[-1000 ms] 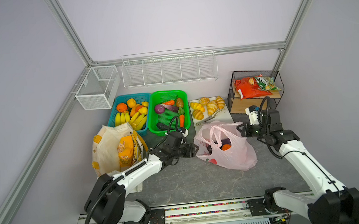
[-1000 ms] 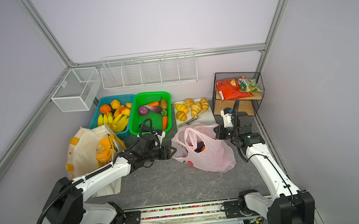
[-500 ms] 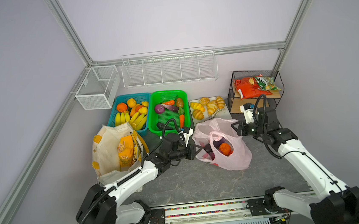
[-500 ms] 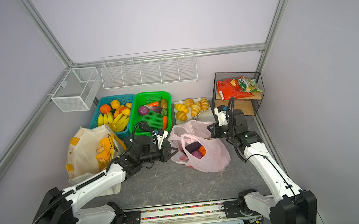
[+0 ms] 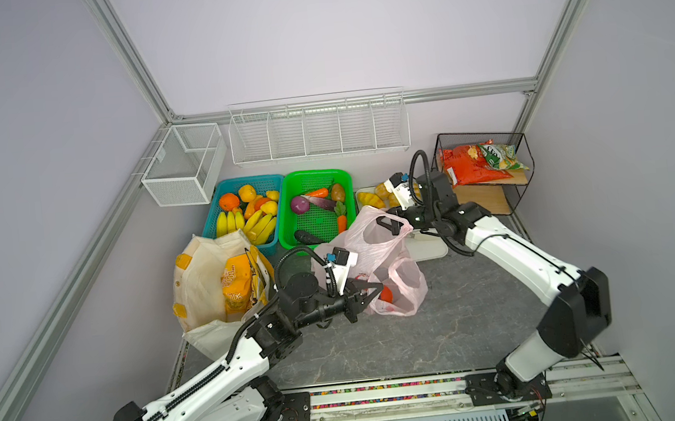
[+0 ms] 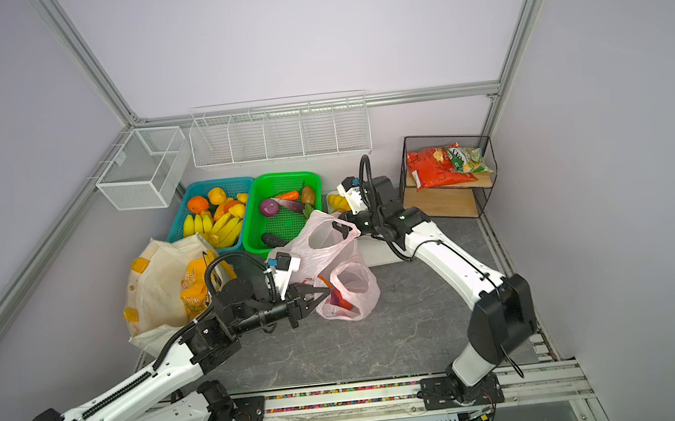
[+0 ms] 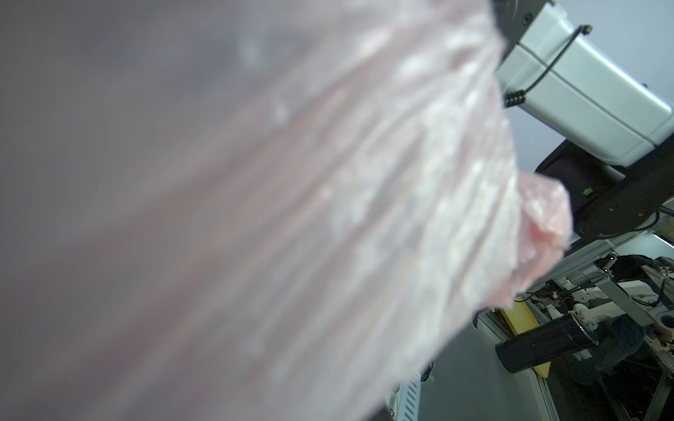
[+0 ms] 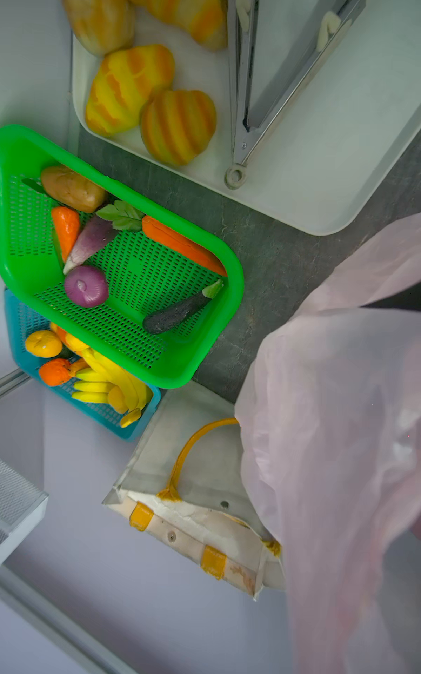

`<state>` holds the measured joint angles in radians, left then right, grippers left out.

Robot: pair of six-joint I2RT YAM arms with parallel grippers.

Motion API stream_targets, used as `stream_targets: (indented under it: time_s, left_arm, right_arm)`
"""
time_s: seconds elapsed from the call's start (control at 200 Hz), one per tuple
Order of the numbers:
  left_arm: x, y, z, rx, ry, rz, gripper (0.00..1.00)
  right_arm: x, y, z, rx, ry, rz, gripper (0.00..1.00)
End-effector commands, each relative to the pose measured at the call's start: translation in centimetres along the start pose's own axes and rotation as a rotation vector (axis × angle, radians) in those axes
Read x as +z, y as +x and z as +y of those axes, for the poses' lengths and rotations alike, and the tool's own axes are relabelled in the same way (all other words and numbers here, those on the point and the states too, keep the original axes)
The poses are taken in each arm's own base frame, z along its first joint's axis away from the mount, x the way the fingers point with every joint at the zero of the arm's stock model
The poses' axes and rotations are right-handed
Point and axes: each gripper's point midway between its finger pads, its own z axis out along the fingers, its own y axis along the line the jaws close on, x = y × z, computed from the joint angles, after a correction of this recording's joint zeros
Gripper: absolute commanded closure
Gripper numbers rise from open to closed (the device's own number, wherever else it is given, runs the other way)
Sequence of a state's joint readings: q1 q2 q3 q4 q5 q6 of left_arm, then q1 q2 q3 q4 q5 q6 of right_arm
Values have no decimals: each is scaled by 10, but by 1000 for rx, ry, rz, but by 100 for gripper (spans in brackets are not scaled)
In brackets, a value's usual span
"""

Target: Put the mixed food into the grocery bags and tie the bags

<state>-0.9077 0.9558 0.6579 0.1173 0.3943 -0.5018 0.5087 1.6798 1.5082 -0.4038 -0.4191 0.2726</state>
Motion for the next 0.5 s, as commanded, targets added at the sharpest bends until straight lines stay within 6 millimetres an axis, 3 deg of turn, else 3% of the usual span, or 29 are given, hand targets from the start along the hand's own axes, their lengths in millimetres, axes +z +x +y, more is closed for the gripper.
stream_targets:
  time_s: [0.0,0.1,0.18,0.37,0.495]
  left_arm:
    - [12,-7,7,-37,-12,-49,100]
    - [17,-12,18,-91,-55,-91,100]
    - [17,-16,28,-133,-90,-137,100]
    - [12,-16,48,-185,-181,-187,100]
    - [12,-13,56,-199,-219,-187,100]
  right_arm:
    - [13,9,-6,-28,-7,87,83]
    - [9,0,-18,-53,64,95,70]
    - [-7,-10,-28,-86,158,80,55]
    - [-81,-33,-45,-167,411,-29,31]
    - [-127,-37,-33,-214,477,-109,10]
